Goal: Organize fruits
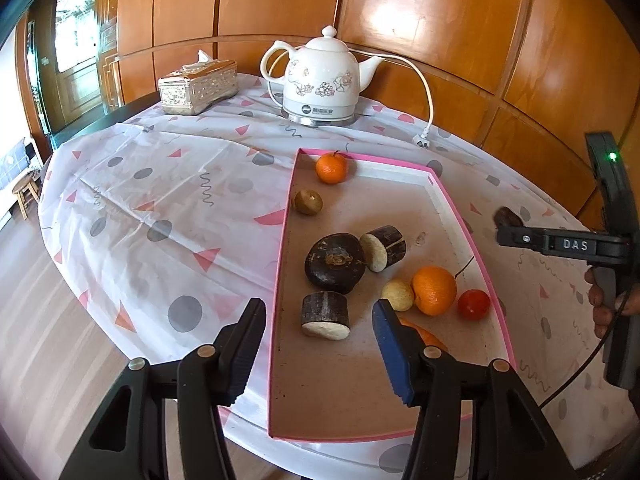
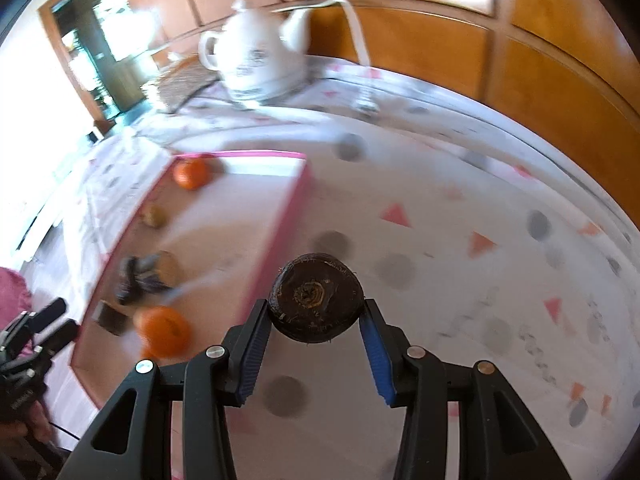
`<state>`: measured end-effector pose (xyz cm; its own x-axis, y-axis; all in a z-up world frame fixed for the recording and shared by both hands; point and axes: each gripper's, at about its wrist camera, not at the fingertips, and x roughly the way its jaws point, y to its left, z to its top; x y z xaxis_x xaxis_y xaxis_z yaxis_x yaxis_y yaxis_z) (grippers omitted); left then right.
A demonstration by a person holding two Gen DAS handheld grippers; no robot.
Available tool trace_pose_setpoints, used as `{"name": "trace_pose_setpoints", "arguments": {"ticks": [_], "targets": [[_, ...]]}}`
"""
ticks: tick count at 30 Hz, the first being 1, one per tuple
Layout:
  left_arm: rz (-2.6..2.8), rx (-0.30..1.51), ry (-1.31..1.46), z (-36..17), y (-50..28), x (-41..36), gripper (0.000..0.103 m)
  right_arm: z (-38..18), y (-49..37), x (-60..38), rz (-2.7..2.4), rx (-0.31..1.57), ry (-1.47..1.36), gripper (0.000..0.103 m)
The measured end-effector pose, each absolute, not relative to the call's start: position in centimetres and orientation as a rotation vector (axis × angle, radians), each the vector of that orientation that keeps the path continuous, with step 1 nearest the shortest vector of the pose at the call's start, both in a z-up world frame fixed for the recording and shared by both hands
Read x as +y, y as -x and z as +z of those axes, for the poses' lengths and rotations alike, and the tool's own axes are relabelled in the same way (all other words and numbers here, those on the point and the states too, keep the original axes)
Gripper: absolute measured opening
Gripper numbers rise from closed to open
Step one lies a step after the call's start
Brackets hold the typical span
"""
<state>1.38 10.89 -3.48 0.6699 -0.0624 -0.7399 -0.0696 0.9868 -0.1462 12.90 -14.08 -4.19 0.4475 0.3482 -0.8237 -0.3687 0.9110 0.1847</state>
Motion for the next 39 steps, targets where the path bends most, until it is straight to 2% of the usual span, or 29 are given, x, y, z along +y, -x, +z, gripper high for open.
{"name": "trace_pose_setpoints", "arguments": {"ticks": [11, 24, 39], "targets": [[0.038, 0.85, 0.194, -4.0, -1.3, 12.3, 0.057, -5.4, -14.3, -6.5, 0.502, 1.029, 0.134, 0.049], [0.051, 0.844, 0.199, -4.0, -1.1, 12.2, 0.063, -5.5, -14.0, -7.3, 0.498, 1.045, 0.083, 0.049], [0.053, 0.797, 0.153, -2.9, -0.7, 10.9, 0.072, -4.5, -10.3, -9.9, 0.404, 0.978, 0.032, 0.049]]}}
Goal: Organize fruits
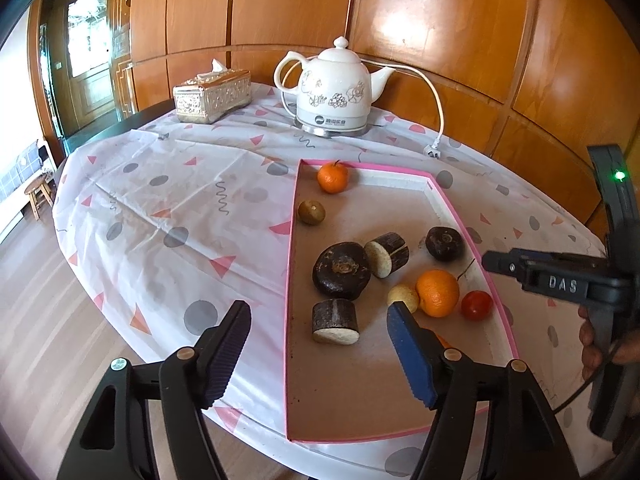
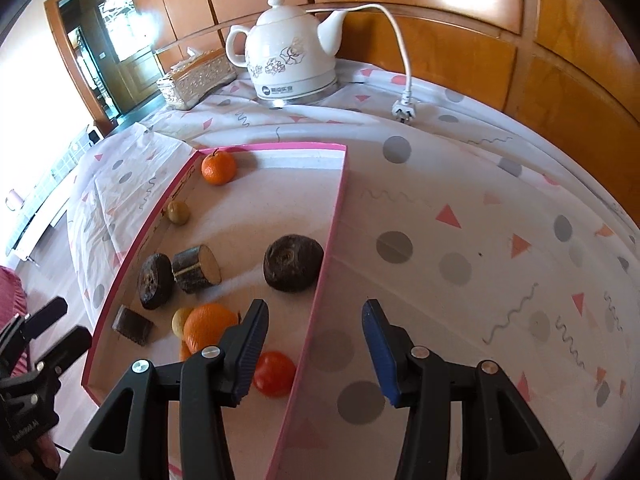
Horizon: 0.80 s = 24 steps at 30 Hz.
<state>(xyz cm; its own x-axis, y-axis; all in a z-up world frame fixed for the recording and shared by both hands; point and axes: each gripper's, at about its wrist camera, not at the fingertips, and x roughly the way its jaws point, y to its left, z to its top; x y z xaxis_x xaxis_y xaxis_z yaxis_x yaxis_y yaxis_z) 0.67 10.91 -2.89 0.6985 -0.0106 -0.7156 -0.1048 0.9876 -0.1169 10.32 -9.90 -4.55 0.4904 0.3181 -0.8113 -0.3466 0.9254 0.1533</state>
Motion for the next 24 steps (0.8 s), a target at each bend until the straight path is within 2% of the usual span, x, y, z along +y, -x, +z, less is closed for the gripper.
{"name": "trace_pose_setpoints", "arguments": {"ticks": [19, 24], "targets": [[0.071, 0.73, 0.11, -1.3, 0.2, 9.8, 0.086, -5.2, -4.7, -11.5, 0.316, 0.941, -0.001, 0.051], [0.107, 0.638, 0.117, 0.5, -0.1, 9.6, 0.103, -5.0, -3.0, -11.6, 0.269, 0.905, 0.008, 0.051]]}}
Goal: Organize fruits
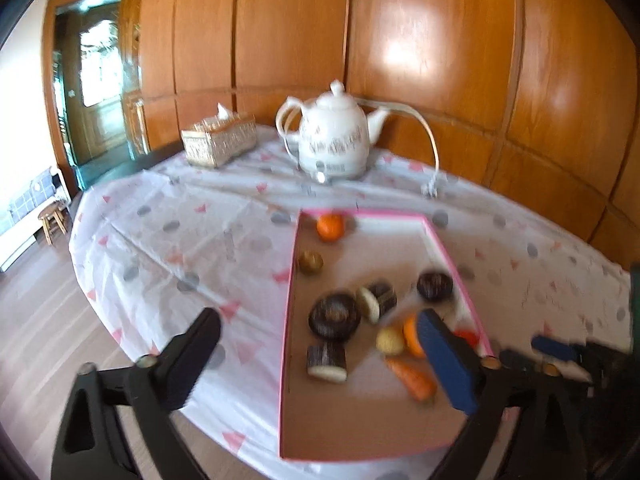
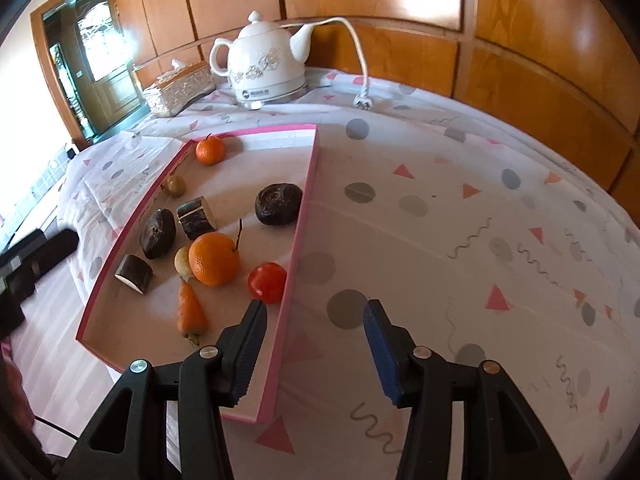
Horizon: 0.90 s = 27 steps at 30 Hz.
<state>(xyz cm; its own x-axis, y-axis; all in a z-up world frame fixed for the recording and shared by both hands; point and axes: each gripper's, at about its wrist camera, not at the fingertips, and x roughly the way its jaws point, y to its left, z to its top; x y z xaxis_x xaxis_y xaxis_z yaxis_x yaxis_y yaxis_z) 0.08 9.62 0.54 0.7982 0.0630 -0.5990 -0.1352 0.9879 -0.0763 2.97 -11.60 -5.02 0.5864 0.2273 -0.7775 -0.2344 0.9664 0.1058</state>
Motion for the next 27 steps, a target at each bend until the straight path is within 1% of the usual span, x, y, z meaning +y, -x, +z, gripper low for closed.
{"name": "trace_pose_setpoints", "arguments": {"ticks": [7, 18, 27], "targets": [[0.097, 0.604, 0.1, 1.2, 0.2, 8.2, 0.103, -4.2, -1.9, -11.5, 0.226, 0.857, 0.036, 0.053], [0.139, 0.593, 0.068, 1.3, 1.2, 7.1, 0.103, -4.1, -1.5, -11.6, 0.207, 0.837, 0.046, 0.053], [0.168, 0.601, 0.1, 1.1, 1.4, 7.5, 0.103, -4.1, -1.5, -11.8, 0.202, 0.833, 0.043, 0.053]]}}
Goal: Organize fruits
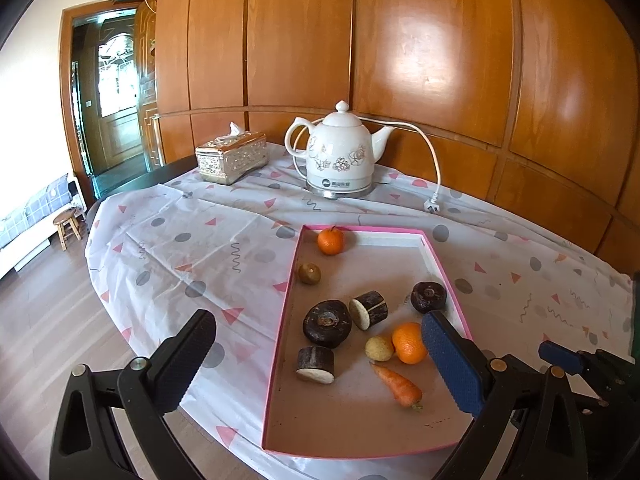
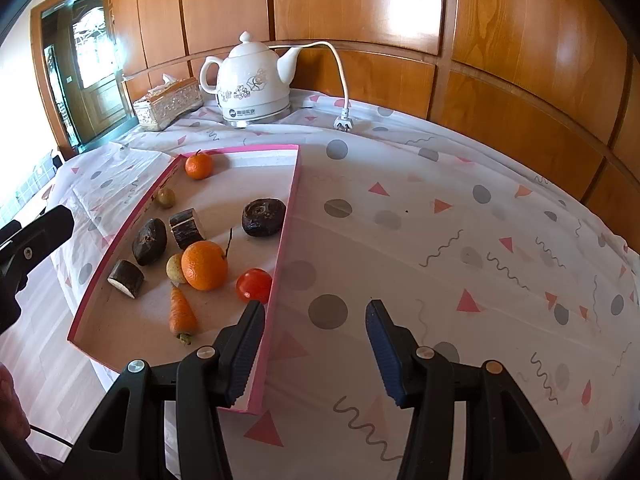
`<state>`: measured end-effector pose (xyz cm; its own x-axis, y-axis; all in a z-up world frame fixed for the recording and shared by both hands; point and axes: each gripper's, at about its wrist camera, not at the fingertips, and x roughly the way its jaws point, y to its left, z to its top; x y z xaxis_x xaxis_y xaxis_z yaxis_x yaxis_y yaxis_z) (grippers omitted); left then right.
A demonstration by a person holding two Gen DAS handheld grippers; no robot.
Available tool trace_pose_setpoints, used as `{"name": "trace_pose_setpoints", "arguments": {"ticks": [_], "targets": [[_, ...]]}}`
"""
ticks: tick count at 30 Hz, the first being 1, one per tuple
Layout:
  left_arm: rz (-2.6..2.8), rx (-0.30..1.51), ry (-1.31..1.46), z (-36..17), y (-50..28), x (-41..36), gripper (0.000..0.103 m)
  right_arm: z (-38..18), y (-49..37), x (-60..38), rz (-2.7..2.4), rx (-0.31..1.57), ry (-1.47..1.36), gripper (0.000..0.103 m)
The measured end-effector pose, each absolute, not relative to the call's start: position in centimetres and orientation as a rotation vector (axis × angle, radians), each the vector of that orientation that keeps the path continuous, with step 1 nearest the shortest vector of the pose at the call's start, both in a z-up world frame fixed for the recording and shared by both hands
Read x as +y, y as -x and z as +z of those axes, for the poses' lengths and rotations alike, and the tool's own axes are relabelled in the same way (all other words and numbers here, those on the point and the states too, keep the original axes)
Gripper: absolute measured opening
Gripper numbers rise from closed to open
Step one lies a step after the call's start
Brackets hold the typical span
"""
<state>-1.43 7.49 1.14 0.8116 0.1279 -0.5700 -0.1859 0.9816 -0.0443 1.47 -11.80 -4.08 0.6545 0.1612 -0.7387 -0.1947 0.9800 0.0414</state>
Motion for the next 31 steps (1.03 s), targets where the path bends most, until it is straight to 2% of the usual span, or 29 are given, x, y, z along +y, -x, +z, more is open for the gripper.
{"name": "trace_pose_setpoints", "arguments": {"ticks": [31], "targets": [[0.155, 0.583, 0.089, 1.63, 1.98, 7.45, 0.103, -3.94, -1.46, -11.27, 0.208, 0.825, 0.062, 0.053]]}}
